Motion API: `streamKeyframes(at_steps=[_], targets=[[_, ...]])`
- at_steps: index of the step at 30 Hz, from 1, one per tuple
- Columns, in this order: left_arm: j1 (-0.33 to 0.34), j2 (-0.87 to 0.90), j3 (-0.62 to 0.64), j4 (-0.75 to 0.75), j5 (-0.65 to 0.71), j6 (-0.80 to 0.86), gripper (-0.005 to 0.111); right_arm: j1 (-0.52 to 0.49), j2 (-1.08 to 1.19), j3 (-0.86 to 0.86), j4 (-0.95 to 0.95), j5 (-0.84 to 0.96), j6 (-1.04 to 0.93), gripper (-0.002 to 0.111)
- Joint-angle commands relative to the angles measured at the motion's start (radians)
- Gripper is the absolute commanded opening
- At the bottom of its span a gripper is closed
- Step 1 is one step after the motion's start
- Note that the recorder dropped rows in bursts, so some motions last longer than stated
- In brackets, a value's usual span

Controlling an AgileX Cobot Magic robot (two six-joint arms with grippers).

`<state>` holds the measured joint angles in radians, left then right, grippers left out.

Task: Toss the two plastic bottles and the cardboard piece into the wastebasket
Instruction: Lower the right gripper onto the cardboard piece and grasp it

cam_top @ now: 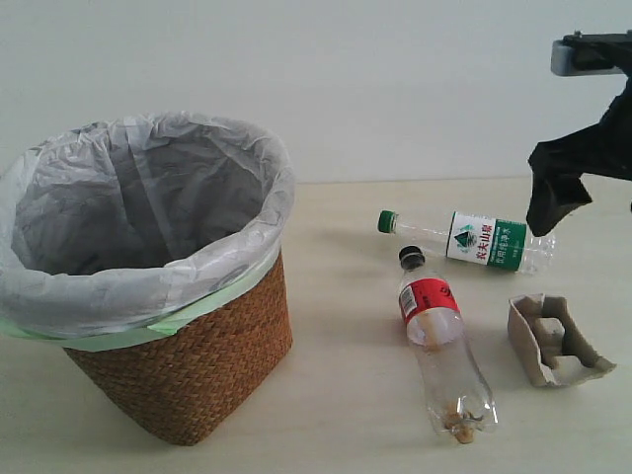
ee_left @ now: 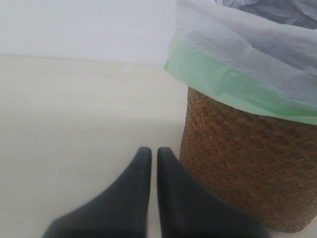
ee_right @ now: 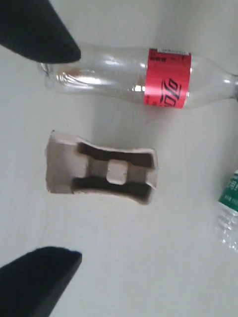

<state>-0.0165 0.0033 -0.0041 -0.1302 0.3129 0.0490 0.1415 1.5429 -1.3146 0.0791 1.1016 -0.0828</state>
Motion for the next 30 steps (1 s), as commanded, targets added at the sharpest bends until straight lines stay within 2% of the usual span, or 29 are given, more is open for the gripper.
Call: streamKeyframes(at_steps=[1,30], targets=[[0.001,-0.003,0.004,0.003,-0.003,-0.005,0.004,-0.002,0.038,0.008,-0.085,-0.043,0.069,0.1],[0.001,-0.003,0.004,0.003,-0.003,-0.005,0.004,-0.002,0.407,0.028,-0.003,-0.151,0.093,0.099]])
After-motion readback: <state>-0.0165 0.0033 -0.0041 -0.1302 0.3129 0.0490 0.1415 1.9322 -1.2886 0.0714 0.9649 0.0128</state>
